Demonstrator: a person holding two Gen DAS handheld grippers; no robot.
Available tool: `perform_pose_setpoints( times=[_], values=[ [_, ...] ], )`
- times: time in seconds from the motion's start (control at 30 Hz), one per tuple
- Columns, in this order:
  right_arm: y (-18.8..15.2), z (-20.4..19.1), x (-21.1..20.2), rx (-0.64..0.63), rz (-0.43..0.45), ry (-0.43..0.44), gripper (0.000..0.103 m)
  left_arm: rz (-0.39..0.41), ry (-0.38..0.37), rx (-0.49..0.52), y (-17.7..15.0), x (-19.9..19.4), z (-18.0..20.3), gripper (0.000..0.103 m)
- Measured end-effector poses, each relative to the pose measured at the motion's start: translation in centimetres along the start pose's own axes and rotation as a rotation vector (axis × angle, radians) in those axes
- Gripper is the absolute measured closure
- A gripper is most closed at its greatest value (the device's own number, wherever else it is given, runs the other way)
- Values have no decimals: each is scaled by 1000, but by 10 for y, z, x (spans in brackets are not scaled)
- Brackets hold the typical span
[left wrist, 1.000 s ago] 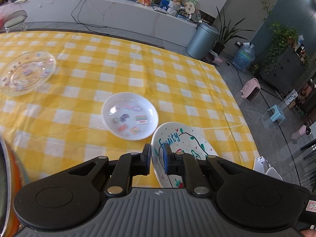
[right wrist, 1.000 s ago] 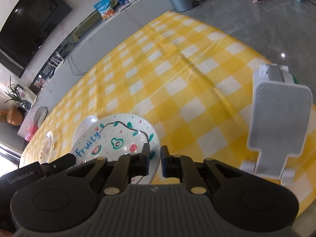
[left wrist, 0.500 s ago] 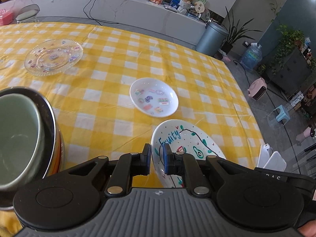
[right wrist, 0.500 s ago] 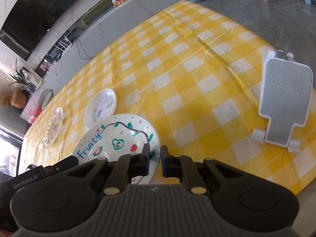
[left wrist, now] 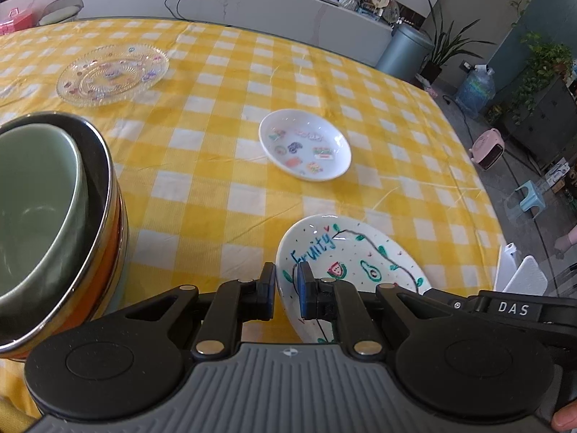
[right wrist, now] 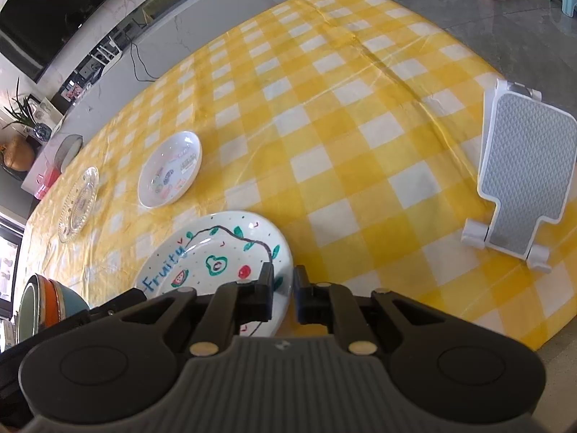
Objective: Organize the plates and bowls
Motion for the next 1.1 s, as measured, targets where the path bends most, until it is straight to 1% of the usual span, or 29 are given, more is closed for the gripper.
perform_pose_setpoints(
  times=[0.2,0.4,0.57,0.9,1.0,1.03,1.07,1.1],
  values=[
    [0,-3,7,-15,-29,-5,94,-9,18,2,-1,4,-3,90],
    [0,-4,11,-24,-46,-20,94,-18,17,4,-2,6,-5,89],
    [0,-6,12,-27,-50,-22,94,-32,24,0,-2,10,-5,89],
    [1,-8,15,-38,-56,-21,92,-51,54,32,-3,12,-1,88],
    [1,-8,15,-37,-59,-16,89,-46,66,39,-3,11,1,87],
    [1,-8,14,-40,-55,-18,89,-42,72,44,-3,11,2,85],
    [1,-8,14,-43,-52,-18,87,-35,76,51,-3,9,3,82],
    [1,-8,13,-43,-50,-19,81,-26,76,58,-3,8,5,80]
  ],
)
Point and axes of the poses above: each gripper's, at about its wrist camera, not at the fingertips, and x roughly the way its jaws point, z to its right, y to its top, the point moved 2 cm from there along x, roughly the way its jaws point, and after that the axes turned 4 degrees about x, right-handed, at the moved point
